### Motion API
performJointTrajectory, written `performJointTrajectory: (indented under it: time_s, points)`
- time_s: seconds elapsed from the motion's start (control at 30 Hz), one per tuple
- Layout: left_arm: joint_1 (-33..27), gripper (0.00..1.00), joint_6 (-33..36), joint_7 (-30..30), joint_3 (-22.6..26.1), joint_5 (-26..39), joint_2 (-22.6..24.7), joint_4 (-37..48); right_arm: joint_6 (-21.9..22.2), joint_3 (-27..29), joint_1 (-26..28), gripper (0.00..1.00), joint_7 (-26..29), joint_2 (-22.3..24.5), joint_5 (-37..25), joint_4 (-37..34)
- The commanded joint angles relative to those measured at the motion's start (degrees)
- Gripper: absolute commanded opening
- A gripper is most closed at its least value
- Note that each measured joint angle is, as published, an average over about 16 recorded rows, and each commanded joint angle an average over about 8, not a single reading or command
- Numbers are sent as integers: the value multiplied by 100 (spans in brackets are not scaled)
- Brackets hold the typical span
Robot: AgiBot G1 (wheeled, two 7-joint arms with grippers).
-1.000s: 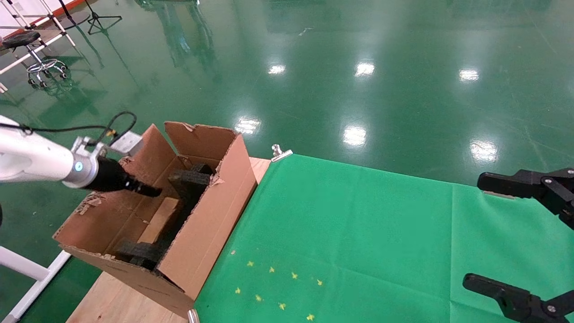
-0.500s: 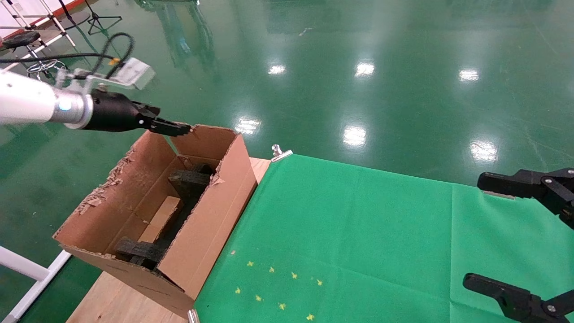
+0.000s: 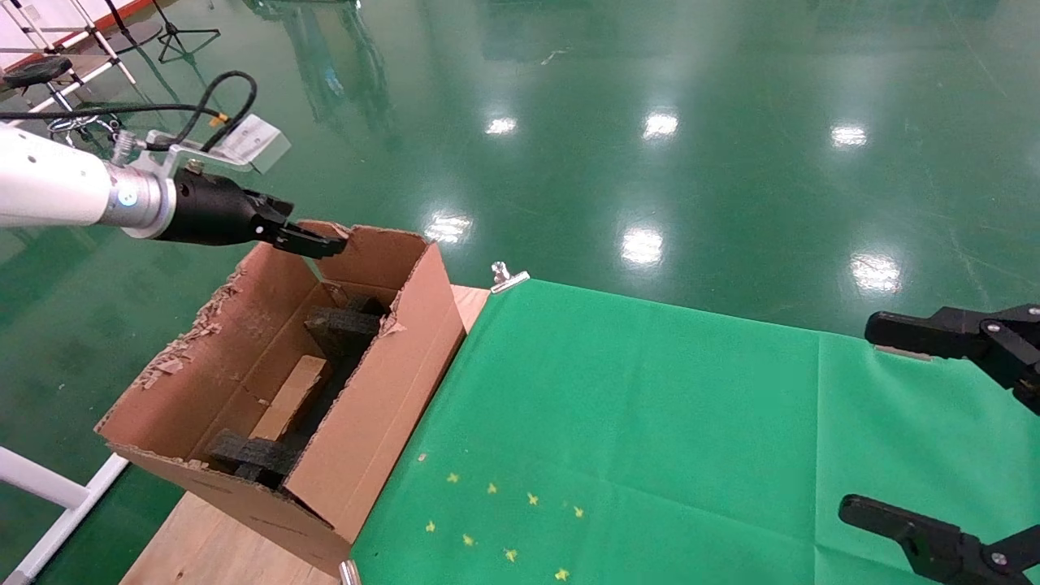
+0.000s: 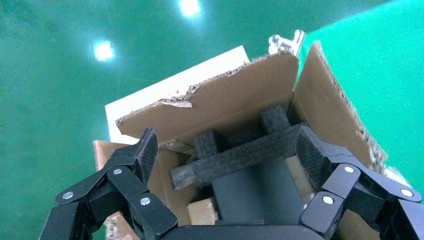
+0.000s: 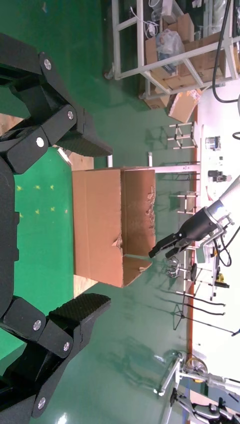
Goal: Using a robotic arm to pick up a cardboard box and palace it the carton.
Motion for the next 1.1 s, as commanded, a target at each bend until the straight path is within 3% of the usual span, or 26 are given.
performJointTrajectory:
  time_s: [0.03,1.1]
  points:
    - [56,100,28,24,-49,-61,-8,-54,0,0,0,100,0,0,0,0]
    - [2549,100,1368,1000,-2148,-2767,-409,-2843,0,-2,1,100,-1,1,1,-1]
